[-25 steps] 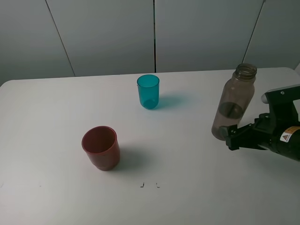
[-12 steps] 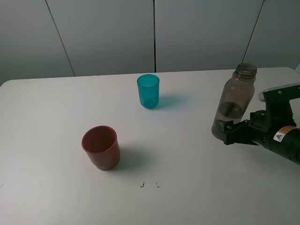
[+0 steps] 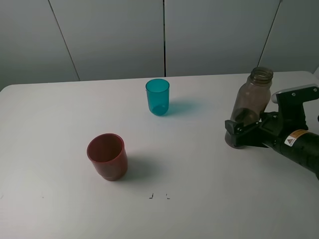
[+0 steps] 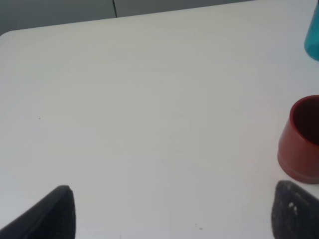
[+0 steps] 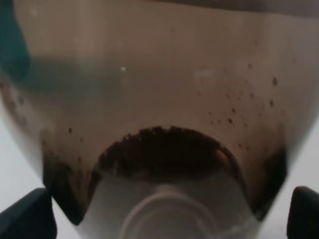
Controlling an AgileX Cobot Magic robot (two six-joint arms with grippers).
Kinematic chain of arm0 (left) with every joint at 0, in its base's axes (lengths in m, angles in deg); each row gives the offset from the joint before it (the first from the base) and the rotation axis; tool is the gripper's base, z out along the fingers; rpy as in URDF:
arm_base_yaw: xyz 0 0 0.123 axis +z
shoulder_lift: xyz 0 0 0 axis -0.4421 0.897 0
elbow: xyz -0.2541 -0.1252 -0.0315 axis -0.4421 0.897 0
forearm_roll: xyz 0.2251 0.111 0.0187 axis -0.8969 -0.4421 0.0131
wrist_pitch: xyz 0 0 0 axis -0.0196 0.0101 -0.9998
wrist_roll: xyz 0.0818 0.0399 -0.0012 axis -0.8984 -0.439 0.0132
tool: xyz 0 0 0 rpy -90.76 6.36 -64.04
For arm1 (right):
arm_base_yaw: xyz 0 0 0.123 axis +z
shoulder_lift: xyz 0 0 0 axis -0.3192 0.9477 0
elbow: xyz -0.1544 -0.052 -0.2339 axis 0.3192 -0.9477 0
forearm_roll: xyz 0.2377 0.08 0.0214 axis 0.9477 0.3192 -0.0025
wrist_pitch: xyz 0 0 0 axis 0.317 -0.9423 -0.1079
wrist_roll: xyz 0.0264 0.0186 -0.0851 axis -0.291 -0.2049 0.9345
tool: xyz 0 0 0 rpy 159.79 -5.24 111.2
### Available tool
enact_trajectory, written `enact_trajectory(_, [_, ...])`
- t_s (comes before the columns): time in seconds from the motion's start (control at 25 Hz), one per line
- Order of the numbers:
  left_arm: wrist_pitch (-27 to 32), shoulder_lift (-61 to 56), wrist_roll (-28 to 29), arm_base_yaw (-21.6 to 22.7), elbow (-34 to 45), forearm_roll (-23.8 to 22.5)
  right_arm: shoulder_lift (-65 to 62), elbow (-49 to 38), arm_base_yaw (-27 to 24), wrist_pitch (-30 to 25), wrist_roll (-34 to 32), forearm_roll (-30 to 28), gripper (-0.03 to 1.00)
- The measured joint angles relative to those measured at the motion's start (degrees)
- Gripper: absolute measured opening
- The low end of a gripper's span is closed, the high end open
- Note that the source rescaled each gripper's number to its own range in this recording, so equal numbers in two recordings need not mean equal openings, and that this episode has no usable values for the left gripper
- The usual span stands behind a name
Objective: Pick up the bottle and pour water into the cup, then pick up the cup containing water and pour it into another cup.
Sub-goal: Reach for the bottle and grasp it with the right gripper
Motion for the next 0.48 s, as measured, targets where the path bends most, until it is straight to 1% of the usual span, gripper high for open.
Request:
enact_trajectory(0.32, [0.0, 0.0, 0.0, 0.0, 0.0, 0.0, 4.71, 4.35, 0.0, 1.58, -1.24, -1.74, 0.99])
enact_trajectory(0.48, [0.0, 0.0, 0.0, 0.0, 0.0, 0.0, 5.93, 4.84, 0.0, 2.49, -1.24, -1.96, 0.99])
